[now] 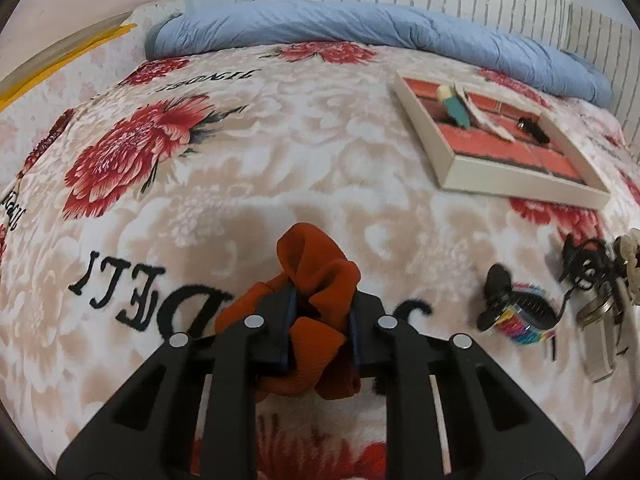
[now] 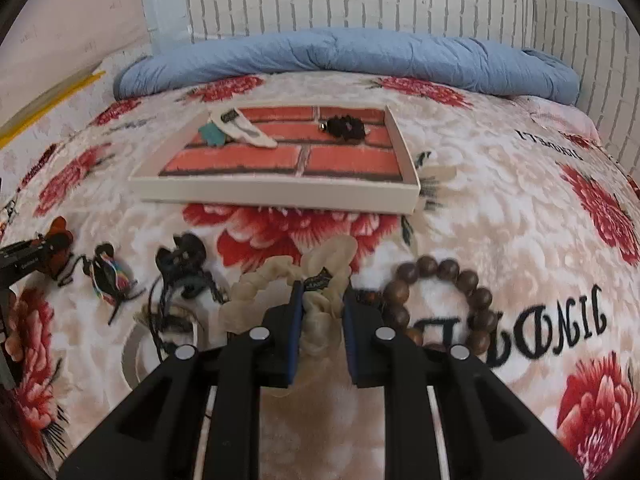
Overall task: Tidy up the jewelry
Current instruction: 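Carry the orange and cream scrunchies into the tray and lower them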
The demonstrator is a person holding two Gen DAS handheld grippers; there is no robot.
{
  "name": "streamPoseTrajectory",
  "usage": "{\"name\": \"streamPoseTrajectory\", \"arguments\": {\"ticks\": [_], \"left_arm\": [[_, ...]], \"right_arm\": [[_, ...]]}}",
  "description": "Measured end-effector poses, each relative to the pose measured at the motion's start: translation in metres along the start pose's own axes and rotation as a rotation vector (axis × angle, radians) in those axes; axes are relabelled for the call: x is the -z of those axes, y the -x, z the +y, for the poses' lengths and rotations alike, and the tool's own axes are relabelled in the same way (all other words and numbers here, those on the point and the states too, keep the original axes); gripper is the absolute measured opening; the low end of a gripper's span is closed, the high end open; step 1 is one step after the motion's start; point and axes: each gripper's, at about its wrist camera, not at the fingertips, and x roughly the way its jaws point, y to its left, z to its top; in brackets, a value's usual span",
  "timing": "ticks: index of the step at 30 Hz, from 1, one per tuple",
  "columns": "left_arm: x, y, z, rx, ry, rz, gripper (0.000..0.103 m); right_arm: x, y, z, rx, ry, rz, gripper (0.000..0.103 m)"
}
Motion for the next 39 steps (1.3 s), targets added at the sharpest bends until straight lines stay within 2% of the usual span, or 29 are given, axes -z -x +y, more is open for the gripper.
{"name": "streamPoseTrajectory", "arguments": {"ticks": [3, 6, 12, 18, 23, 29, 36, 39], "left_arm": [[-0.009, 0.004, -0.002, 0.033, 0.013, -0.013, 0.019], [-0.019, 0.008, -0.011, 0.034, -0.006, -0.028, 0.019], [-0.057, 0.014, -0.031, 0.071, -0.006, -0.068, 0.019], [-0.1, 0.006, -0.065, 0.117, 0.001, -0.081, 0.019], [-0.123, -0.011, -0.11, 0.108, -0.064, -0.088, 0.019], [-0.144, -0.054, -0.155, 0.095, -0.092, -0.04, 0.019], [-0.162, -0.106, -0.177, 0.114, -0.104, 0.062, 0.019], [-0.166, -0.125, -0.185, 0.091, -0.121, 0.088, 0.019]], "right_arm": [[-0.011, 0.0, -0.005, -0.018, -0.007, -0.02, 0.019], [-0.024, 0.0, -0.012, -0.035, -0.021, -0.043, 0.019], [-0.055, -0.008, -0.025, -0.051, -0.04, -0.091, 0.019], [-0.088, -0.027, -0.038, -0.06, -0.053, -0.113, 0.019], [-0.112, -0.056, -0.04, -0.058, -0.045, -0.103, 0.019], [-0.133, -0.098, -0.038, -0.028, -0.022, -0.075, 0.019], [-0.154, -0.144, -0.032, 0.011, 0.022, -0.01, 0.019], [-0.159, -0.16, -0.032, 0.021, 0.021, 0.014, 0.019]]}}
